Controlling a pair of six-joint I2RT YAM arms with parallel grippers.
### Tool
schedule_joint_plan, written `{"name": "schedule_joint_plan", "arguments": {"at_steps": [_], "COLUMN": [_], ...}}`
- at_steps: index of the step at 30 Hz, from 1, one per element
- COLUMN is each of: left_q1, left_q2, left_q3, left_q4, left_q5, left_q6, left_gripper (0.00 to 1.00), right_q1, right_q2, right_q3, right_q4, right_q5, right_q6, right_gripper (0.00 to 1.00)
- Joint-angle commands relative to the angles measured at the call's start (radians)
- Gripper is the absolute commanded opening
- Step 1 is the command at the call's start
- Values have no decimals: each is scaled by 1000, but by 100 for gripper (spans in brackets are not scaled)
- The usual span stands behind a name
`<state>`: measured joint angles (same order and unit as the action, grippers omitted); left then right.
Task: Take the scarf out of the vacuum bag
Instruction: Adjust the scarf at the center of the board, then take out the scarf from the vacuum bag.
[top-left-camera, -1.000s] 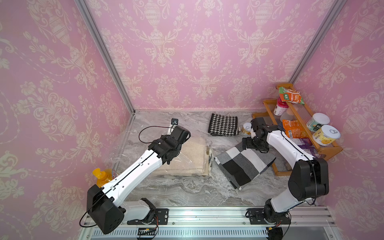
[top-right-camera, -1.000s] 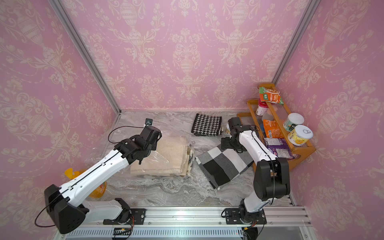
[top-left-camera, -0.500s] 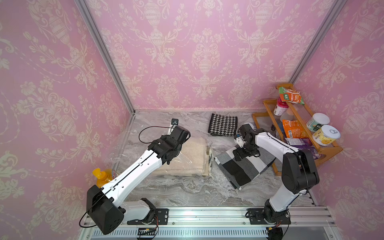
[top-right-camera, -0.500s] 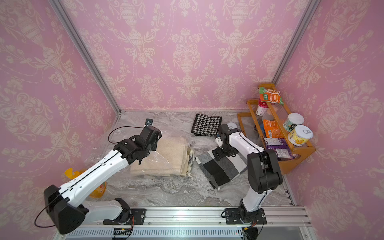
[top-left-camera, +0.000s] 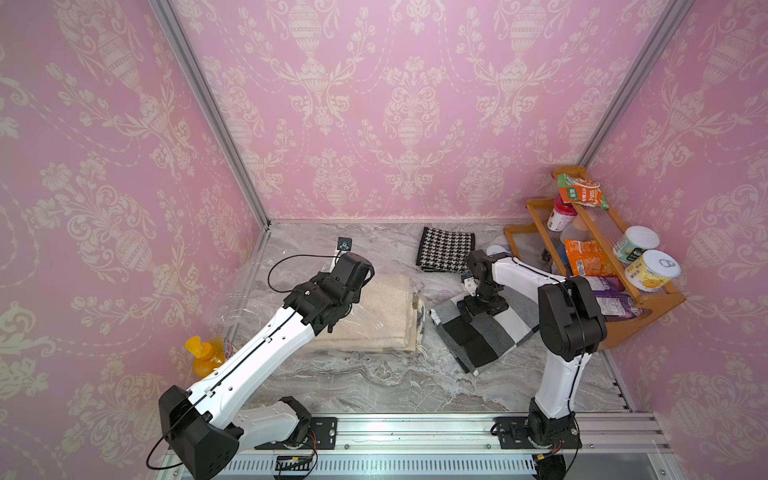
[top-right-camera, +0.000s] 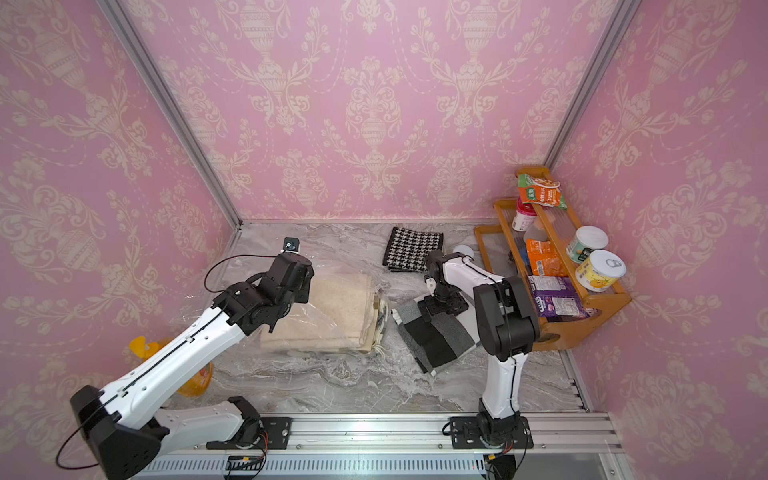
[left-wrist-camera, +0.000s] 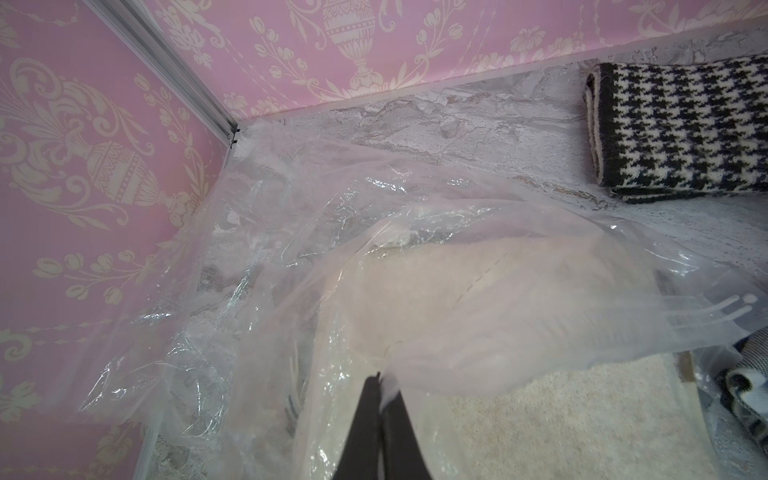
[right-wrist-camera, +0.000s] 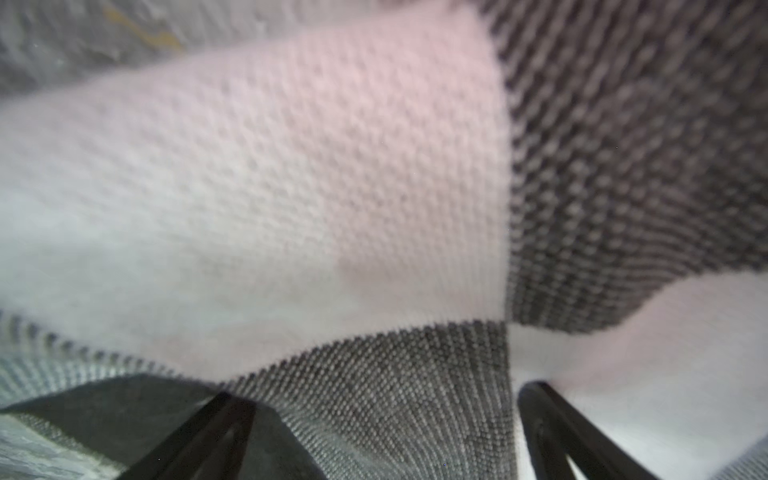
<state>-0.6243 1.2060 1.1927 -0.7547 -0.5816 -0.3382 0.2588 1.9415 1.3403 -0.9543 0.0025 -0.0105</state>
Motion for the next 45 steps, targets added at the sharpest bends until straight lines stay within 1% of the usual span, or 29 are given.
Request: {"name": "schedule_joint_plan", "arguments": {"at_steps": [1, 5, 7, 10, 13, 15, 18, 22, 24, 27, 31, 33, 38, 41, 45], "left_q1": [15, 14, 12, 8, 3, -1, -8, -20, -29, -43, -67, -85, -156, -197, -246], "left_q2": [-24, -24, -27, -34, -36, -36, -36, -29, -25, -19, -22, -23, -21, -2, 36], "left_q3": [4, -2, -1, -2, -4, -7, -10, -16, -24, -31, -48, -51, -60, -62, -58], "left_q4": [-35, -35, -38, -38, -38, -40, -40, -24, -10, 3, 35, 48, 69, 75, 73], "left_q5": [-19, -3, 1, 3, 7, 8, 11, 18, 21, 27, 42, 45, 28, 26, -12], "left_q6": [-19, -21, -20, -21, -24, -24, -24, -11, -3, 15, 49, 66, 100, 107, 96], "left_gripper": [0, 0, 0, 0, 0, 0, 0, 0, 0, 0, 0, 0, 0, 0, 0], "right_q1": [2, -14, -20, -36, -39, -41, -44, -25, -7, 33, 108, 163, 272, 346, 403], "right_q2": [78, 158, 174, 179, 160, 119, 23, -183, -287, -424, -538, -577, -644, -639, -609], "right_q3": [65, 204, 260, 313, 322, 283, 183, 0, -82, -199, -329, -398, -582, -633, -669], "right_q4": [31, -31, -45, -44, -23, 19, 103, 280, 370, 478, 665, 775, 1114, 1256, 1373], "right_q5": [-35, -26, -48, -97, -117, -138, -139, -170, -217, -275, -410, -446, -480, -481, -480], "right_q6": [85, 152, 180, 248, 285, 307, 349, 390, 412, 480, 601, 699, 952, 1033, 1116], "right_gripper": [100, 100, 100, 100, 100, 100, 100, 100, 100, 100, 100, 99, 94, 93, 91]}}
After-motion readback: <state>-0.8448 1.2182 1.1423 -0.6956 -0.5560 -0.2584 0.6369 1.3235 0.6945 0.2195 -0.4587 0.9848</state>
